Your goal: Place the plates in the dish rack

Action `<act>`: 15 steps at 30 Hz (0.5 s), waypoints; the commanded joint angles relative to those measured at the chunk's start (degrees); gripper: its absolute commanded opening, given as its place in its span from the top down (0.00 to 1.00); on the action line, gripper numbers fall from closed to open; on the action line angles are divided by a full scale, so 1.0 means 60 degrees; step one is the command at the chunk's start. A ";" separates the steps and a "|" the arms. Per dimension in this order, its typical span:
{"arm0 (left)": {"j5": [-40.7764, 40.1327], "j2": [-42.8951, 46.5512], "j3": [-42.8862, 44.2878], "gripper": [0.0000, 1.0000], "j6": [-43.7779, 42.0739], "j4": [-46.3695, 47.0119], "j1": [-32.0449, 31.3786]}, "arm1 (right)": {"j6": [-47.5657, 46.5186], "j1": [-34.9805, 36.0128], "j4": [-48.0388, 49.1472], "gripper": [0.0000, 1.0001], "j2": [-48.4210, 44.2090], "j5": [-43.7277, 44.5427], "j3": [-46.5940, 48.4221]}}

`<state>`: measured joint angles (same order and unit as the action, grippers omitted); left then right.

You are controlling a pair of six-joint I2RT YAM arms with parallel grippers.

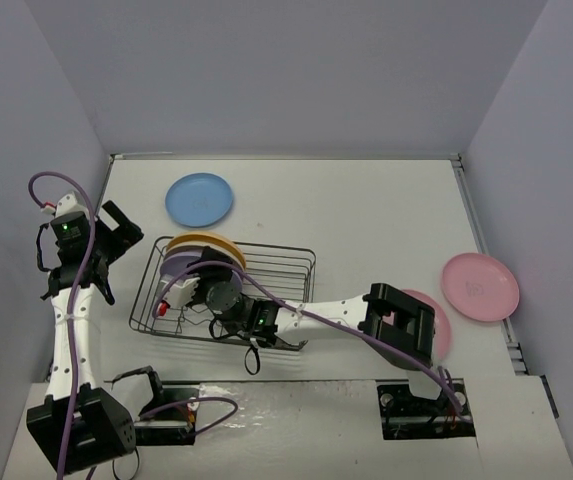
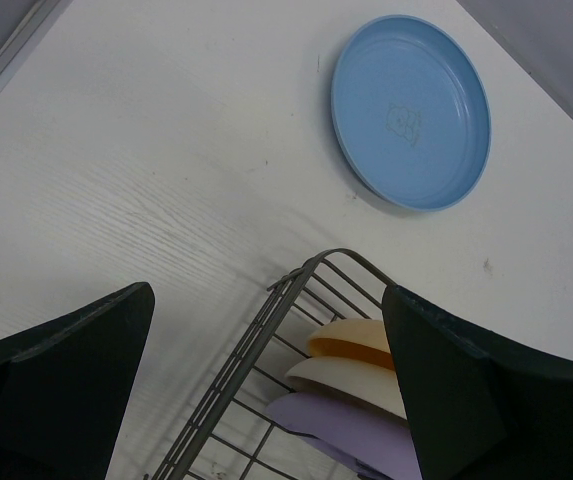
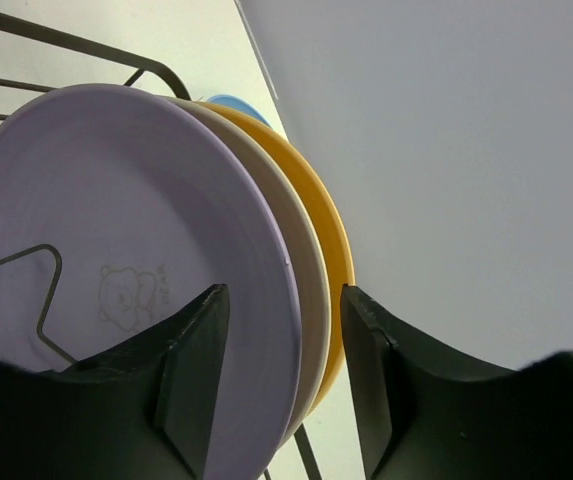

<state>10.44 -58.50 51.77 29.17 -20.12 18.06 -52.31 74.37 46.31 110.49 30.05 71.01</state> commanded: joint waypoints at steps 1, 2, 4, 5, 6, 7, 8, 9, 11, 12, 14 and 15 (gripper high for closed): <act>0.0030 0.0139 0.0398 0.03 -0.0055 0.0354 -0.0012 | 0.0685 -0.0046 0.0821 0.31 -0.0827 0.0051 0.0126; 0.0006 0.0157 0.0423 0.03 -0.0073 0.0317 -0.0018 | 0.0803 -0.0046 0.0716 0.27 -0.0982 -0.0066 0.0138; -0.0058 0.0182 0.0498 0.03 -0.0109 0.0256 -0.0011 | 0.1141 -0.0058 0.0434 0.22 -0.1345 -0.0405 0.0182; -0.0064 0.0179 0.0543 0.03 -0.0120 0.0243 -0.0008 | 0.1468 -0.0091 0.0154 0.20 -0.1625 -0.0639 0.0226; -0.0057 0.0172 0.0587 0.03 -0.0128 0.0235 -0.0008 | 0.1854 -0.0135 -0.0180 0.18 -0.1945 -0.0892 0.0278; -0.0044 0.0149 0.0642 0.03 -0.0130 0.0244 -0.0008 | 0.2205 -0.0211 -0.0275 0.16 -0.2172 -0.1174 0.0345; 0.0009 0.0092 0.0741 0.03 -0.0130 0.0240 -0.0008 | 0.2702 -0.0481 -0.0686 0.14 -0.2448 -0.1576 0.0423; 0.0074 0.0007 0.0863 0.03 -0.0126 0.0218 -0.0008 | 0.3190 -0.0723 -0.1113 0.13 -0.2718 -0.1992 0.0499; 0.0279 -0.0261 0.1190 0.03 -0.0143 0.0184 -0.0008 | 0.4065 -0.1133 -0.1547 0.11 -0.3219 -0.2660 0.0576; 0.0425 -0.0421 0.1371 0.03 -0.0171 0.0193 -0.0008 | 0.4387 -0.1409 -0.1707 0.08 -0.3437 -0.2855 0.0572; 0.0742 -0.0836 0.1789 0.03 -0.0246 0.0212 -0.0008 | 0.4752 -0.1922 -0.1934 0.03 -0.3821 -0.2889 0.0520; 0.0933 -0.1081 0.2027 0.03 -0.0308 0.0250 0.0000 | 0.4987 -0.2153 -0.1987 0.00 -0.4012 -0.2728 0.0460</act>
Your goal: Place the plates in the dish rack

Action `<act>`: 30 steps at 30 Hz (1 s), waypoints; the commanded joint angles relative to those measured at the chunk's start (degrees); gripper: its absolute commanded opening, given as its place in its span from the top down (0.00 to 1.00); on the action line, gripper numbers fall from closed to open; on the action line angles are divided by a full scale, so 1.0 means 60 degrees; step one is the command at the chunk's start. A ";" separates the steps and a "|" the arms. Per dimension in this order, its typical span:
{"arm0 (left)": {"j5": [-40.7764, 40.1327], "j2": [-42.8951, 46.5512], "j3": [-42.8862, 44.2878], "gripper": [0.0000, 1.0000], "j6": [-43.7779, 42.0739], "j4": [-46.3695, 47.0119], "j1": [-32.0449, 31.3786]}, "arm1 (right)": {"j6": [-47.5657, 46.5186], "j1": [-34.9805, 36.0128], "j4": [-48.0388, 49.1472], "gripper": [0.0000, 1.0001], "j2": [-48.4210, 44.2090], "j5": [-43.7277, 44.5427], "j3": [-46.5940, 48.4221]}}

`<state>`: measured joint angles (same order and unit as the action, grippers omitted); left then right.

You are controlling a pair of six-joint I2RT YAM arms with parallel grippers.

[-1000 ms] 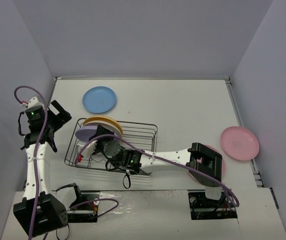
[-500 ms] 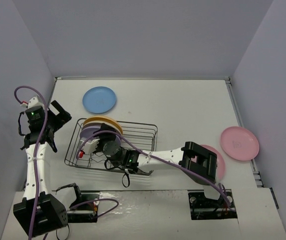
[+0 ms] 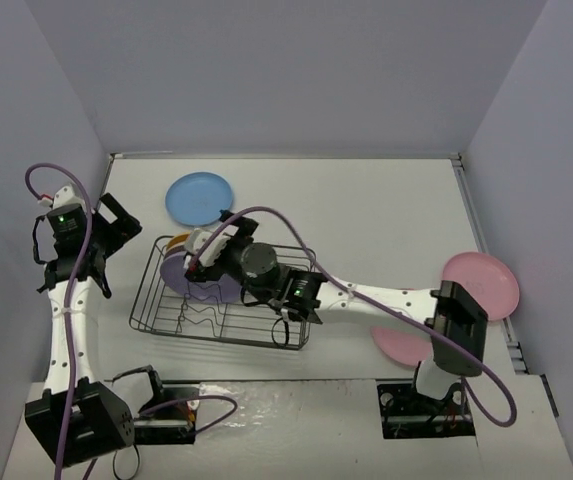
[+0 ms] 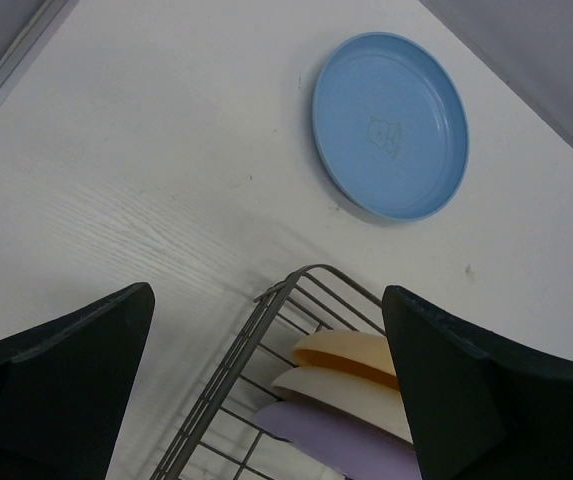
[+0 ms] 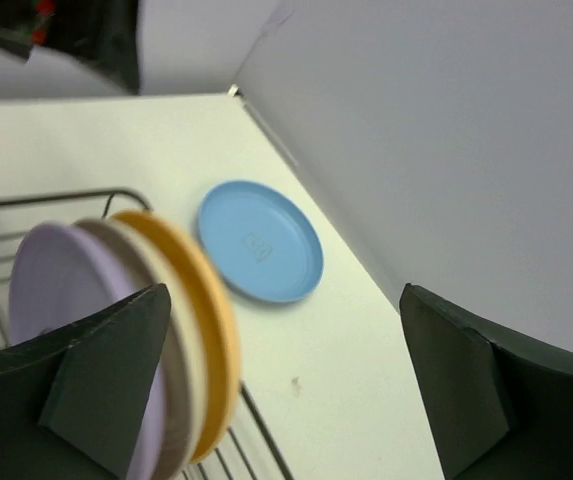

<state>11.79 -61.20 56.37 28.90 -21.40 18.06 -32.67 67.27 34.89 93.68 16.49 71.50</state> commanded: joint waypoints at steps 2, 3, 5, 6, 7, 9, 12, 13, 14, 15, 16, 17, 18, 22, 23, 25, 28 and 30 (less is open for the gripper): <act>0.1001 -0.1202 0.1737 0.03 -0.0322 0.0514 0.0007 | 0.2298 -0.1534 -0.0211 0.00 -0.1604 -0.0278 0.0200; 0.1140 -0.1520 0.1994 0.03 -0.0342 0.0530 0.0007 | 0.2596 -0.1853 -0.0273 0.00 -0.1819 -0.0185 0.0098; 0.1667 -0.2379 0.2383 0.03 -0.0423 0.0701 0.0001 | 0.3835 -0.2569 -0.0426 0.00 -0.2269 -0.0396 -0.0474; 0.1875 -0.2711 0.2592 0.03 -0.0466 0.0770 -0.0008 | 0.4275 -0.2983 -0.0346 0.00 -0.2578 -0.0506 -0.0807; 0.2044 -0.3049 0.2814 0.03 -0.0502 0.0824 -0.0017 | 0.4552 -0.3322 -0.0160 0.00 -0.2784 -0.0525 -0.1225; 0.2133 -0.3704 0.3295 0.03 -0.0595 0.0737 -0.0076 | 0.4976 -0.3850 0.0078 0.00 -0.3127 -0.0489 -0.1953; 0.1605 -0.4857 0.4504 0.03 -0.1029 -0.0025 -0.0425 | 0.5440 -0.4524 0.0162 0.00 -0.3596 -0.0261 -0.3012; 0.1596 -0.5126 0.4790 0.03 -0.1315 -0.0186 -0.0662 | 0.5508 -0.4698 0.0178 0.00 -0.3688 -0.0235 -0.3262; 0.1600 -0.5385 0.5066 0.03 -0.1546 -0.0339 -0.0854 | 0.5561 -0.4866 0.0191 0.00 -0.3776 -0.0206 -0.3509; 0.1633 -0.5653 0.5347 0.03 -0.1566 -0.0485 -0.0877 | 0.5641 -0.5091 0.0211 0.00 -0.3855 -0.0188 -0.3751; 0.1682 -0.6043 0.5747 0.03 -0.1643 -0.0680 -0.0974 | 0.6029 -0.5616 0.0308 0.00 -0.3953 -0.0275 -0.4014; 0.1758 -0.6331 0.5935 0.03 -0.1680 -0.0807 -0.1010 | 0.6393 -0.6089 0.0344 0.00 -0.4016 -0.0480 -0.4217; 0.1825 -0.6581 0.6104 0.03 -0.1712 -0.0924 -0.1020 | 0.6720 -0.6526 0.0356 0.00 -0.4057 -0.0749 -0.4386; 0.1537 -0.7646 0.7557 0.03 -0.2046 -0.1817 -0.1178 | 0.7432 -0.7593 0.0715 0.00 -0.3912 -0.1629 -0.4946; 0.1218 -0.7942 0.7931 0.03 -0.2202 -0.2207 -0.1256 | 0.7503 -0.7699 0.0872 0.00 -0.3843 -0.1701 -0.5051; 0.0897 -0.8595 0.8761 0.03 -0.2370 -0.2682 -0.1375 | 0.7510 -0.7813 0.0952 0.00 -0.3709 -0.1855 -0.5115; 0.0748 -0.9445 0.9641 0.03 -0.2464 -0.3218 -0.1341 | 0.7510 -0.7851 0.1035 0.00 -0.3602 -0.2036 -0.5159; 0.0447 -0.9700 1.0352 0.03 -0.2633 -0.3440 -0.1231 | 0.7361 -0.7857 0.1182 0.00 -0.3624 -0.2006 -0.5252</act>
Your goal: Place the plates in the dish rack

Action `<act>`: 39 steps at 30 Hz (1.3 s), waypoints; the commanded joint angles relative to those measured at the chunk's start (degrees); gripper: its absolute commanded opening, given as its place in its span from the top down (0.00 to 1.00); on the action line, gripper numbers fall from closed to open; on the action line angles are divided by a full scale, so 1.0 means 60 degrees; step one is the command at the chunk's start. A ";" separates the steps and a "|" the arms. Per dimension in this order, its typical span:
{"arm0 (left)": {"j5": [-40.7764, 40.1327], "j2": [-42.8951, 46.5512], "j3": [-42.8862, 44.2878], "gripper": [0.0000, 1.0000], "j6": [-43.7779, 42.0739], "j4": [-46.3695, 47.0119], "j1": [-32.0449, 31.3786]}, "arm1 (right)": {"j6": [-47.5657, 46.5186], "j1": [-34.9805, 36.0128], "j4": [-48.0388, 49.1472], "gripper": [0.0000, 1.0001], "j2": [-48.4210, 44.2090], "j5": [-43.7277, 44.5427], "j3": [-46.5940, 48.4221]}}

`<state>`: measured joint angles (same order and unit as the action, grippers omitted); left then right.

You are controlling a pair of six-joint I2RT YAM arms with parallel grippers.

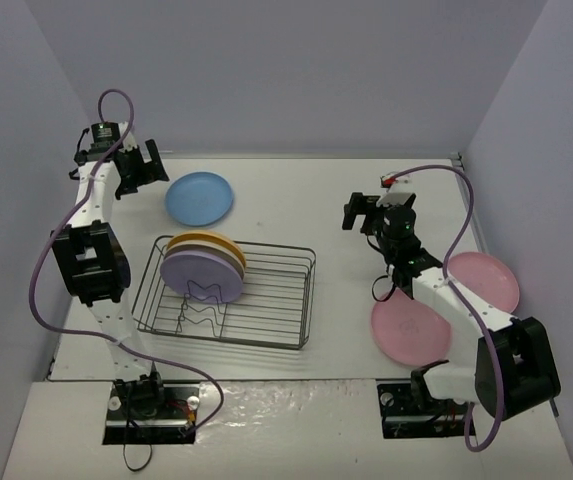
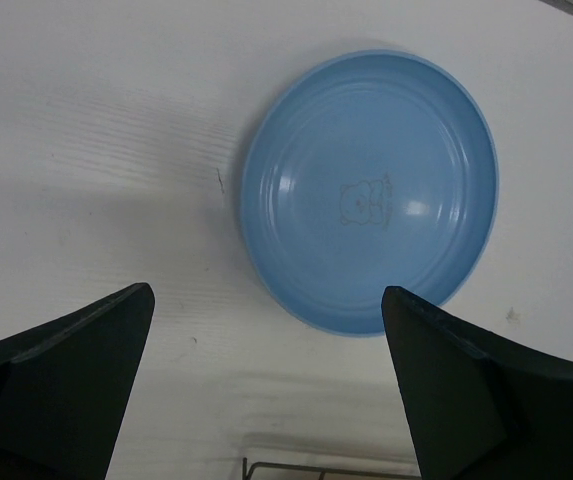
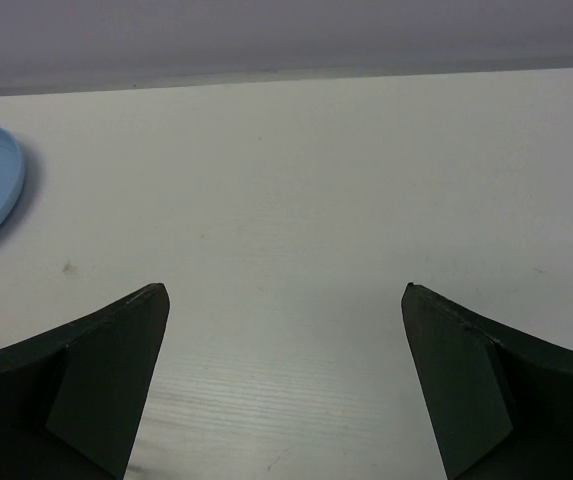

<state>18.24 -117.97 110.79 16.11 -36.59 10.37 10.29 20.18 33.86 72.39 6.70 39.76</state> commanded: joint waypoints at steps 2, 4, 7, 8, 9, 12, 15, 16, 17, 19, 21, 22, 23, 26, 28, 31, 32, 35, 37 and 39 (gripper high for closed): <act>-0.0654 -0.0550 0.1800 0.03 -0.0676 -0.1123 0.0256 | 0.0057 -0.0010 0.1427 0.00 -0.0067 -0.0192 -0.0019; -0.0453 -0.0843 0.2237 0.03 -0.0737 -0.1303 0.0482 | -0.0063 -0.0010 0.1450 0.00 -0.0007 -0.0094 0.0011; 0.0110 -0.1055 0.2257 0.03 -0.0620 -0.0975 0.0781 | -0.0160 -0.0010 0.1461 0.00 0.0129 -0.0095 0.0144; 0.0343 -0.1064 0.2078 0.03 -0.0562 -0.0705 0.0867 | -0.0175 -0.0007 0.1409 0.00 0.0190 -0.0104 0.0246; 0.0411 -0.1056 0.1928 0.03 -0.0561 -0.0399 0.0885 | -0.0167 0.0001 0.1327 0.00 0.0223 -0.0096 0.0361; 0.0480 -0.1111 0.1561 0.03 -0.0643 0.0100 0.0894 | -0.0323 0.0025 0.0560 0.00 0.0425 -0.0184 0.1018; 0.0742 -0.1470 0.1559 0.03 -0.0678 0.0280 0.0901 | -0.0410 0.0116 -0.0535 0.00 0.0665 -0.0028 0.1797; 0.1005 -0.1608 0.1578 0.03 -0.0696 0.0381 0.0908 | -0.0368 0.0156 -0.0934 0.00 0.0703 0.0143 0.2086; 0.1109 -0.1788 0.1617 0.03 -0.0704 0.0405 0.0908 | -0.0336 0.0195 -0.1171 0.00 0.0750 0.0269 0.2268; 0.1265 -0.1969 0.1754 0.03 -0.0663 0.0395 0.0908 | -0.0338 0.0341 -0.1501 0.00 0.0768 0.0589 0.2581; 0.1689 -0.2258 0.1904 0.03 -0.0650 0.0483 0.0908 | -0.0427 0.0641 -0.1727 0.00 0.0768 0.1125 0.2862; 0.1934 -0.2347 0.1976 0.03 -0.0632 0.0534 0.0907 | -0.0504 0.0814 -0.1856 0.00 0.0770 0.1422 0.2976; 0.2082 -0.2434 0.2072 0.03 -0.0615 0.0569 0.0890 | -0.0574 0.1065 -0.1961 0.00 0.0796 0.1717 0.3089; 0.2318 -0.2805 0.2506 0.03 -0.0746 0.0457 0.0856 | -0.0704 0.1486 -0.2232 0.00 0.0871 0.2343 0.3359; 0.2530 -0.3046 0.2695 0.03 -0.0891 0.0285 0.0850 | -0.0703 0.1652 -0.2338 0.00 0.0981 0.2529 0.3551; 0.2571 -0.3296 0.2788 0.03 -0.1009 0.0116 0.0793 | -0.0690 0.1770 -0.2440 0.00 0.1106 0.2541 0.3717; 0.2523 -0.3364 0.2837 0.03 -0.1096 0.0038 0.0744 | -0.0690 0.1800 -0.2460 0.00 0.1164 0.2579 0.3775; 0.1996 -0.3519 0.3044 0.03 -0.1604 -0.0402 0.0485 | -0.0690 0.1872 -0.2421 0.00 0.1258 0.2683 0.3782; 0.1512 -0.3613 0.3324 0.03 -0.1902 -0.0692 0.0200 | -0.0662 0.1923 -0.2392 0.00 0.1266 0.2733 0.3732; 0.0787 -0.3763 0.3532 0.03 -0.2198 -0.1132 0.0016 | -0.0661 0.1944 -0.2392 0.00 0.1225 0.2790 0.3676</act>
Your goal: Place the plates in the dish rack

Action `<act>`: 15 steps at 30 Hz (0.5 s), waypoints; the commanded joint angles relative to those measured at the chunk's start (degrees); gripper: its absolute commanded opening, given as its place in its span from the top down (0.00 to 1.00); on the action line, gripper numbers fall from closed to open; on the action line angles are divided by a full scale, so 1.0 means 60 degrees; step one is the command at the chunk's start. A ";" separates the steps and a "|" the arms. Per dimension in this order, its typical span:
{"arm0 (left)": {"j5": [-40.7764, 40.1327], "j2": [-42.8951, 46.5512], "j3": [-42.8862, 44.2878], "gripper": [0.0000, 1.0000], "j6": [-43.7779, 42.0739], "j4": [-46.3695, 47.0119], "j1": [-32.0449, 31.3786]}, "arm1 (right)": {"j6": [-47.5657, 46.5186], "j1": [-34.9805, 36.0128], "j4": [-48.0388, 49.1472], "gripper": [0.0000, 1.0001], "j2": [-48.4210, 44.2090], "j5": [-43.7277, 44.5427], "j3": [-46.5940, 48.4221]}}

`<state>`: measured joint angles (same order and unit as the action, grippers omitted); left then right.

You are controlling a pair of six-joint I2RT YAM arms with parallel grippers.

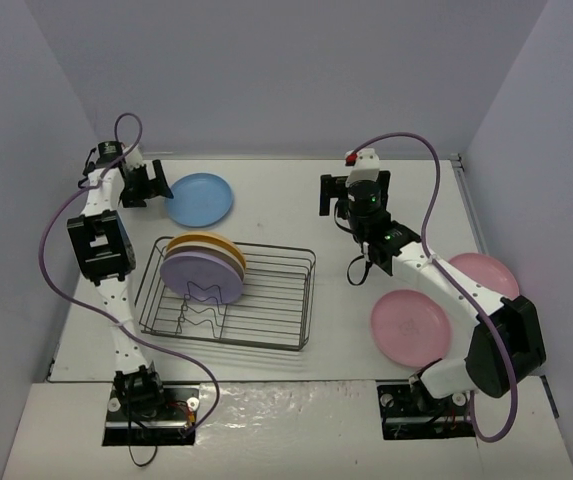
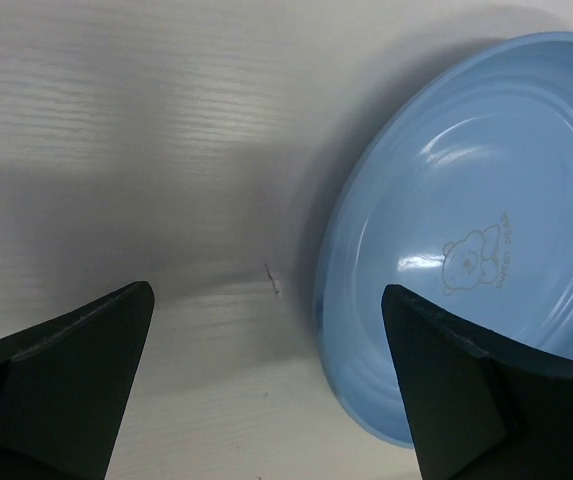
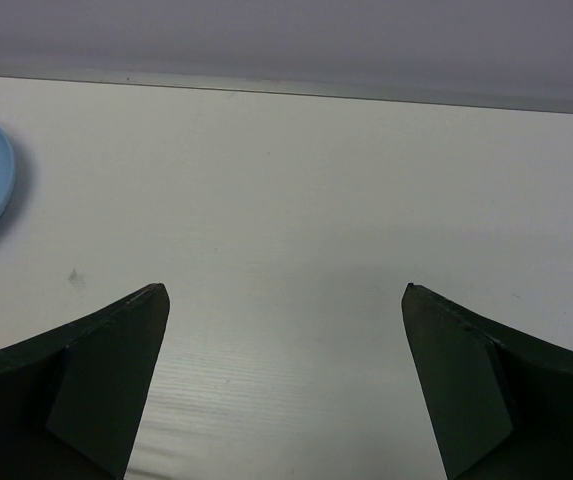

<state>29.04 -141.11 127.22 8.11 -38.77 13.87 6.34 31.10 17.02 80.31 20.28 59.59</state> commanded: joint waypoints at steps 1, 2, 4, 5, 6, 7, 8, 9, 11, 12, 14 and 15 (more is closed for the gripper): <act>-0.1111 0.0061 0.0902 0.03 -0.0929 -0.0894 -0.0647 | -0.0002 0.0130 0.0415 0.00 -0.0123 0.0556 0.0359; -0.1237 -0.0033 0.1047 0.06 -0.0973 -0.1032 -0.0735 | -0.0012 0.0133 0.0431 0.00 -0.0190 0.0594 0.0306; -0.1516 -0.0351 0.1426 0.20 -0.0891 -0.1316 -0.0847 | -0.0060 0.0133 0.0488 0.00 -0.0415 0.0676 0.0099; -0.1596 -0.0437 0.1562 0.28 -0.0780 -0.1421 -0.0833 | -0.0078 0.0133 0.0487 0.00 -0.0486 0.0693 0.0040; -0.1692 -0.0507 0.1598 0.34 -0.0753 -0.1456 -0.0832 | -0.0104 0.0133 0.0478 0.00 -0.0573 0.0702 -0.0004; -0.1760 -0.0560 0.1619 0.39 -0.0737 -0.1483 -0.0832 | -0.0125 0.0139 0.0479 0.00 -0.0655 0.0707 -0.0048; -0.1778 -0.0589 0.1608 0.42 -0.0737 -0.1503 -0.0832 | -0.0151 0.0142 0.0493 0.00 -0.0726 0.0724 -0.0090; -0.1750 -0.0607 0.1569 0.46 -0.0726 -0.1507 -0.0836 | -0.0206 0.0134 0.0516 0.00 -0.0813 0.0779 -0.0152; -0.1650 -0.0596 0.1434 0.56 -0.0682 -0.1417 -0.0847 | -0.0329 0.0145 0.0561 0.00 -0.0982 0.0902 -0.0287; -0.1638 -0.0584 0.1372 0.61 -0.0670 -0.1379 -0.0847 | -0.0391 0.0139 0.0561 0.00 -0.1052 0.0972 -0.0319; -0.1632 -0.0572 0.1261 0.68 -0.0634 -0.1342 -0.0841 | -0.0451 0.0142 0.0547 0.00 -0.1159 0.1077 -0.0370; -0.1632 -0.0563 0.1197 0.73 -0.0591 -0.1317 -0.0832 | -0.0494 0.0138 0.0551 0.00 -0.1224 0.1107 -0.0400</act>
<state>20.49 -145.64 134.56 3.92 -45.00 8.11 4.81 31.59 16.41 76.58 23.53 57.16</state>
